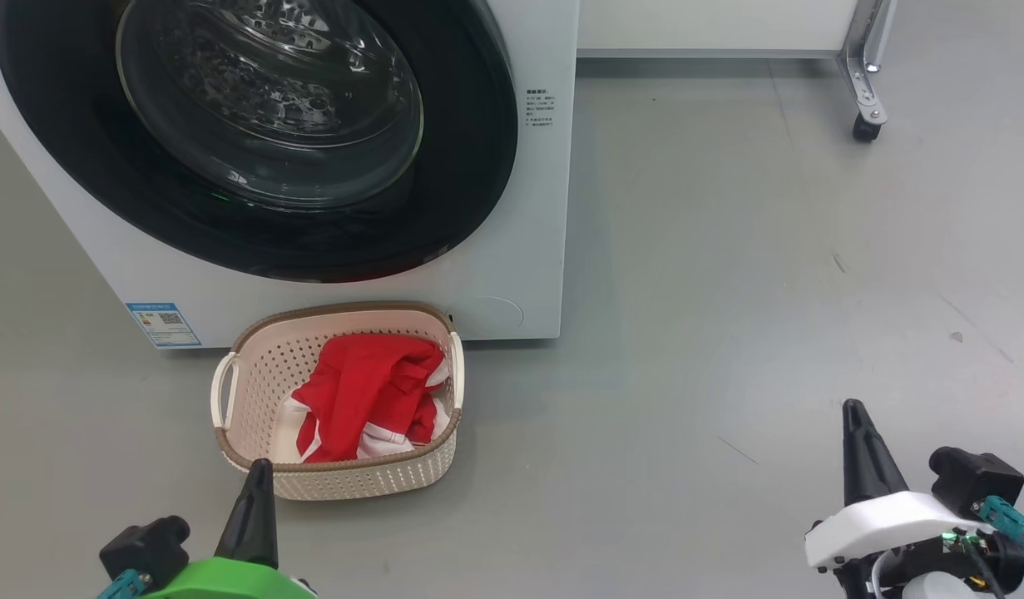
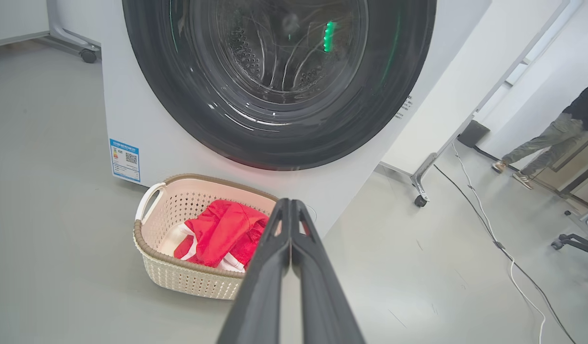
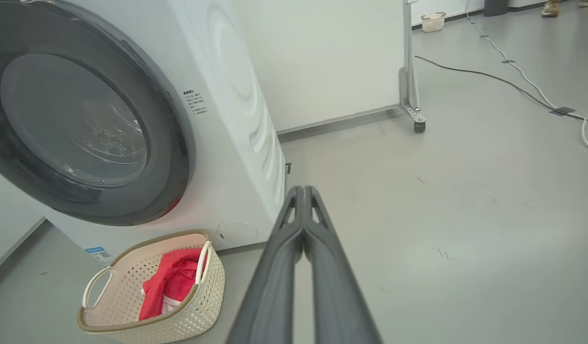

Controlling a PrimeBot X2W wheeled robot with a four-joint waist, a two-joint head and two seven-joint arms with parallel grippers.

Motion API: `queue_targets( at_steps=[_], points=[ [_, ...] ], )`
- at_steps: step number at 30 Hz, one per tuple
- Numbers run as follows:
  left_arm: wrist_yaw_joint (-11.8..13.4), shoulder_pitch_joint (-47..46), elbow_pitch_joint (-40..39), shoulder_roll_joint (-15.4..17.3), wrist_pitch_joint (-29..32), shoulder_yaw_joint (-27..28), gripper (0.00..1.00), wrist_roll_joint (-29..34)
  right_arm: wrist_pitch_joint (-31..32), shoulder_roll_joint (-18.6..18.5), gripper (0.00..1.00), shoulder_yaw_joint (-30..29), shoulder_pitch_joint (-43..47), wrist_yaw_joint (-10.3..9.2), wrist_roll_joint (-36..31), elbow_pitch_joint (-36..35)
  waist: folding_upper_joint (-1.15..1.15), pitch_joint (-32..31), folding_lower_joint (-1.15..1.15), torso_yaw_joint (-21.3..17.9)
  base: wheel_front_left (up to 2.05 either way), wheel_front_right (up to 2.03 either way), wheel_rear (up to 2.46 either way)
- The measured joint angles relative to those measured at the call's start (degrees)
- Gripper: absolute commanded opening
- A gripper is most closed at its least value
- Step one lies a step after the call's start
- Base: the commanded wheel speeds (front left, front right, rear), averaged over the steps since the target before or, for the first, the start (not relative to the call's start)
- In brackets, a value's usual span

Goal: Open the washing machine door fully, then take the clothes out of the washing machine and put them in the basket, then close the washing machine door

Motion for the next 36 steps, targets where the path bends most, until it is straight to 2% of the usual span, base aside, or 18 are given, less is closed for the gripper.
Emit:
queue_targets(
  at_steps=[36],
  points=[
    [0.0, -0.31, -0.96, 0.79, 7.02, 3.8, 0.0, -24.37, 7.5, 1.57, 0.0, -6.33, -1.44, 1.89, 25.69, 1.38, 0.0, -0.15, 0.0, 0.47, 0.0, 0.0, 0.0]
  ],
)
